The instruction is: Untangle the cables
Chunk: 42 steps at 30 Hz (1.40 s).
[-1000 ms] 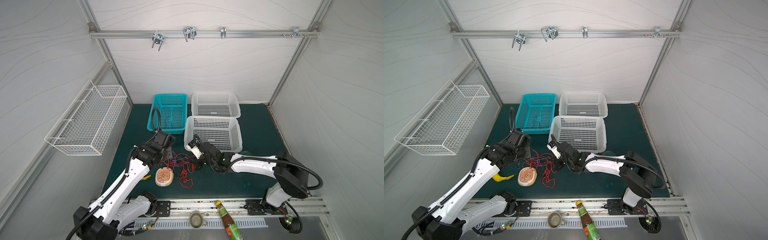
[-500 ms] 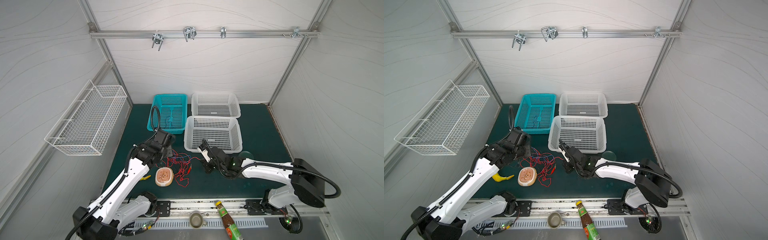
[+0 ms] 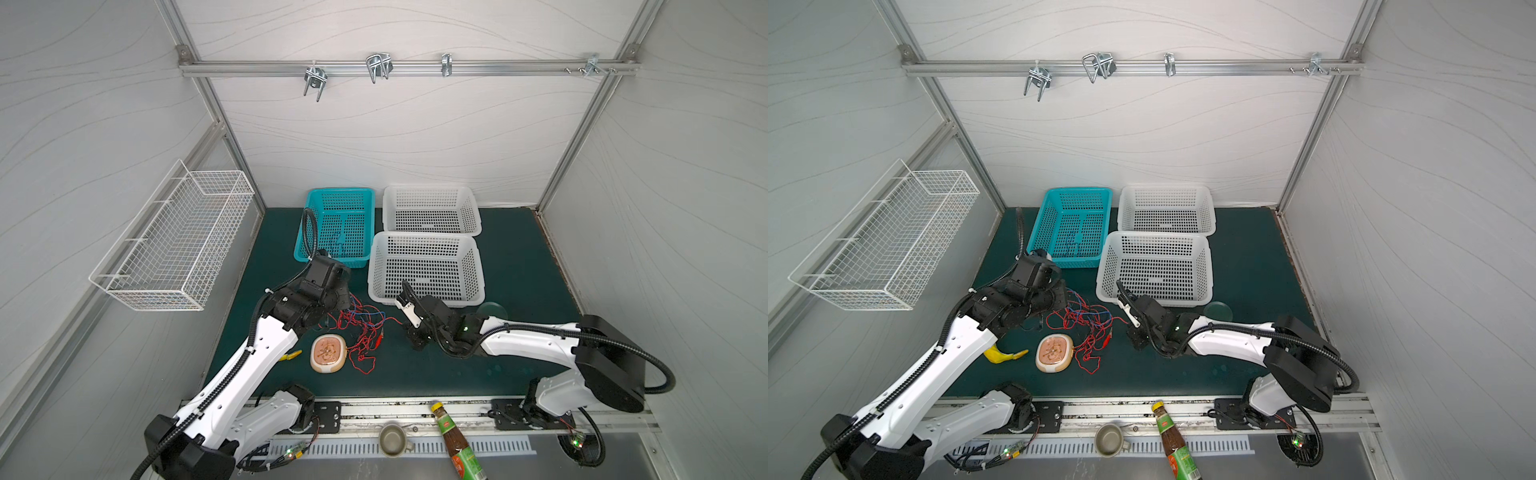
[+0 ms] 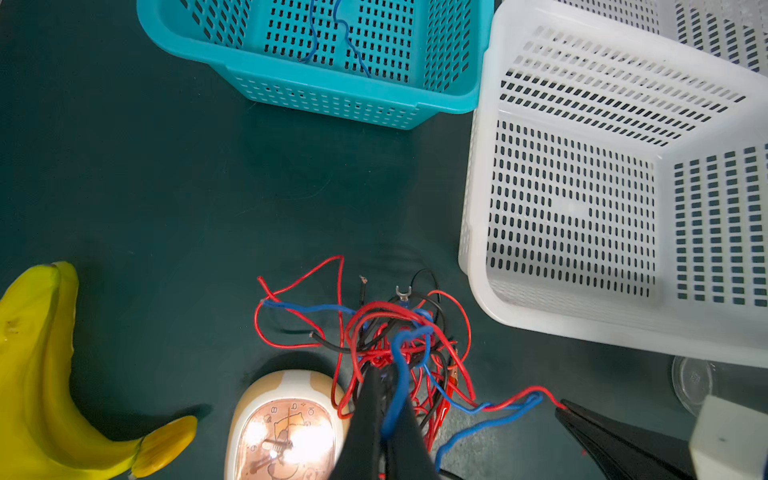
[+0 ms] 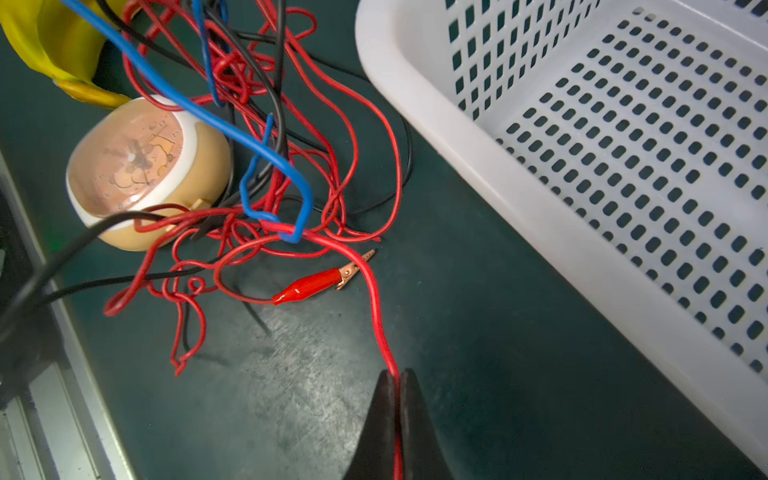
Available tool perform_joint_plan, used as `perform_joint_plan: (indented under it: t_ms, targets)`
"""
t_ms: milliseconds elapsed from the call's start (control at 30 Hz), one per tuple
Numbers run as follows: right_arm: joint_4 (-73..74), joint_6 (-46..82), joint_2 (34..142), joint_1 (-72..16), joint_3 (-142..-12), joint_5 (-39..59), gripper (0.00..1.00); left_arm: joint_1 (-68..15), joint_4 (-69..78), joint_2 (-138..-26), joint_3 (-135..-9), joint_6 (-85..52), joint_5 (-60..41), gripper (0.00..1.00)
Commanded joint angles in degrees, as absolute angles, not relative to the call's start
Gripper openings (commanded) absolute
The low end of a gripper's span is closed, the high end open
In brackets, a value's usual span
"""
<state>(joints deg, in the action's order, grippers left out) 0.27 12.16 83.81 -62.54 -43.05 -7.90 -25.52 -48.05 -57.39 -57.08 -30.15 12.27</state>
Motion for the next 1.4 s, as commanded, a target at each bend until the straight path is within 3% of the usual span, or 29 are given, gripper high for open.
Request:
perform_joint_plan:
  t_ms: [0, 233, 600, 1067, 1200, 1367]
  targets:
    - [-3.7, 13.3, 83.1, -62.1, -39.7, -11.5, 0.00, -24.7, -44.8, -56.8, -62.9, -30.3, 15.7, 0.00]
    - [-7.9, 16.3, 76.7, -58.4, -34.8, -16.5, 0.00, -22.7, -47.1, -58.9, -66.4, -30.6, 19.5, 0.00]
    - [-9.8, 17.3, 71.1, -56.0, -31.3, -16.5, 0.00, -17.3, -52.3, -58.0, -69.2, -30.3, 22.7, 0.00]
    - [-6.7, 13.3, 75.0, -57.4, -37.9, -11.3, 0.00, -17.2, -42.9, -57.4, -64.2, -30.1, 8.7, 0.00]
    - [-5.1, 10.6, 75.6, -58.1, -41.3, -9.7, 0.05, -17.2, -41.9, -57.8, -62.7, -30.7, 7.1, 0.00]
    - [-4.7, 6.3, 78.0, -58.6, -47.2, -7.0, 0.20, -17.2, -41.6, -58.8, -61.0, -31.3, 5.6, 0.00]
